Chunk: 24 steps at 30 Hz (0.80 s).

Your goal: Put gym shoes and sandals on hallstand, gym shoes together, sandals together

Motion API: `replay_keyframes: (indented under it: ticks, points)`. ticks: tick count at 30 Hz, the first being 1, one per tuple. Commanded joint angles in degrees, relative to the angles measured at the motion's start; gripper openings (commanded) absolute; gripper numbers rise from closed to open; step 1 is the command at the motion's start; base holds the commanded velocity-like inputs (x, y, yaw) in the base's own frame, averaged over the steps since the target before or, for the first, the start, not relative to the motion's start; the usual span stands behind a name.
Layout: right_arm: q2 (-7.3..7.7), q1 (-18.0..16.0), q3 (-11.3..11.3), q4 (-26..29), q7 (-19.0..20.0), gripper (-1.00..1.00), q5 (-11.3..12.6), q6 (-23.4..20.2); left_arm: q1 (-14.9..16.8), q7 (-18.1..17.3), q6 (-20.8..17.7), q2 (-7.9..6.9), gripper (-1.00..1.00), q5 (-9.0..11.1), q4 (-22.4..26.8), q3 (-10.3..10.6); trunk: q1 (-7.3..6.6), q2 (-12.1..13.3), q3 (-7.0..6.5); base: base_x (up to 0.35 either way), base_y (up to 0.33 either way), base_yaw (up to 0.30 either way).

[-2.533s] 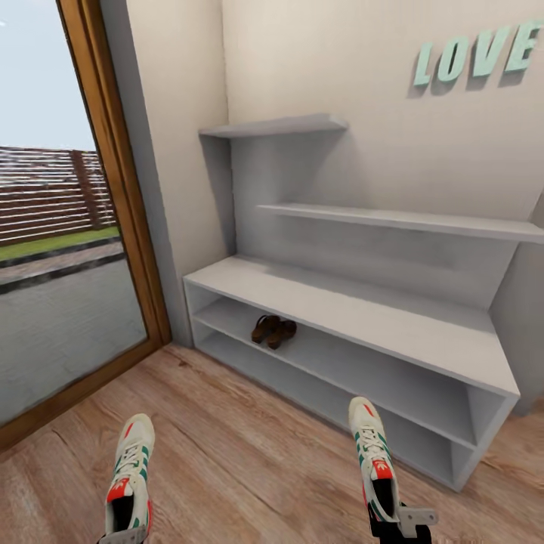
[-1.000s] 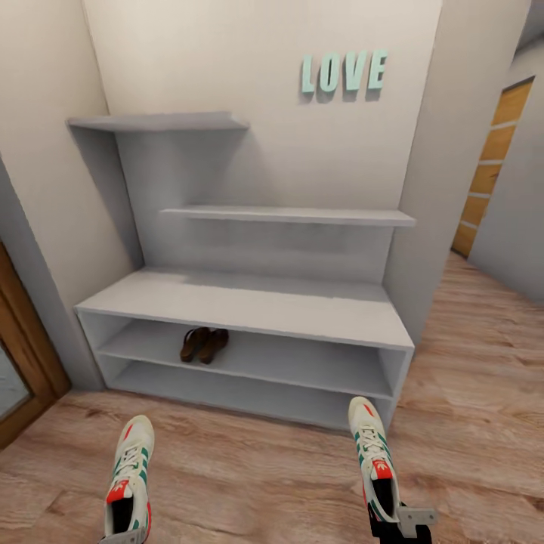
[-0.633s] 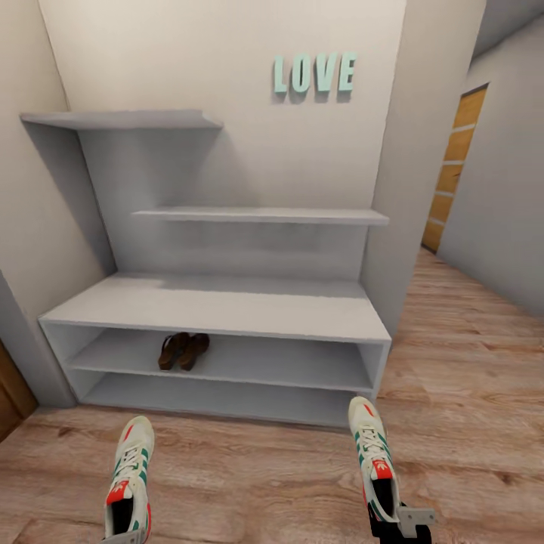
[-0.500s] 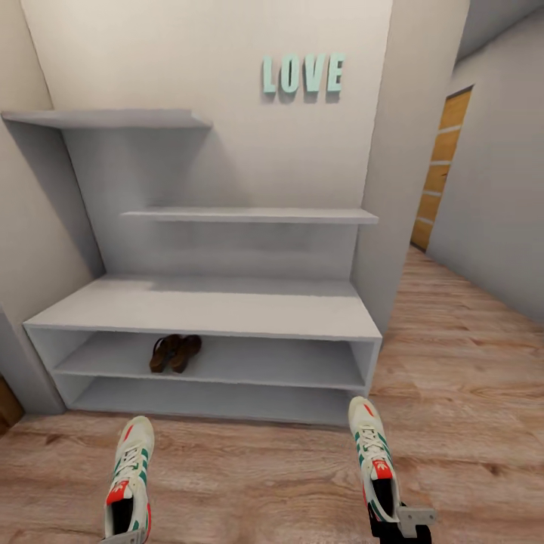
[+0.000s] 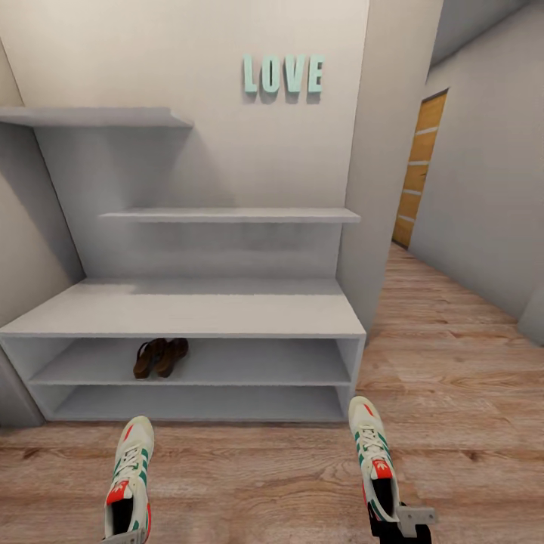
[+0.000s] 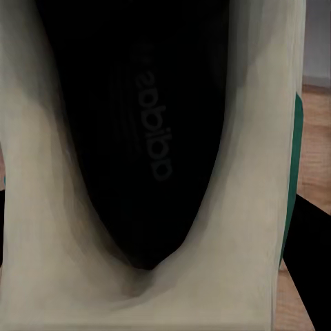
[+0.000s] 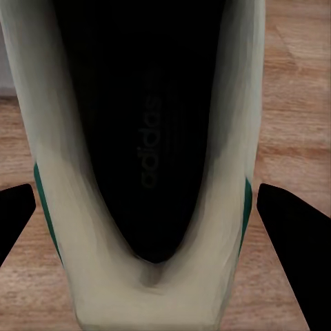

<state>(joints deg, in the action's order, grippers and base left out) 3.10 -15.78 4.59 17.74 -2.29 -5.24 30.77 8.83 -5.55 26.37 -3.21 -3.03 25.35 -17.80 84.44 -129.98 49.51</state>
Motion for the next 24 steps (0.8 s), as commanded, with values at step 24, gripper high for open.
replay_keyframes:
  ticks: [24]
  points:
    - [0.81, -0.04, 0.67, 0.02, -0.29, -1.00, -0.68, 0.08, 1.00, -0.86, -0.98, 0.28, -1.00, -1.16, -1.98, 0.46, -0.01, -0.02, 0.05, 0.000, 0.000, 0.000]
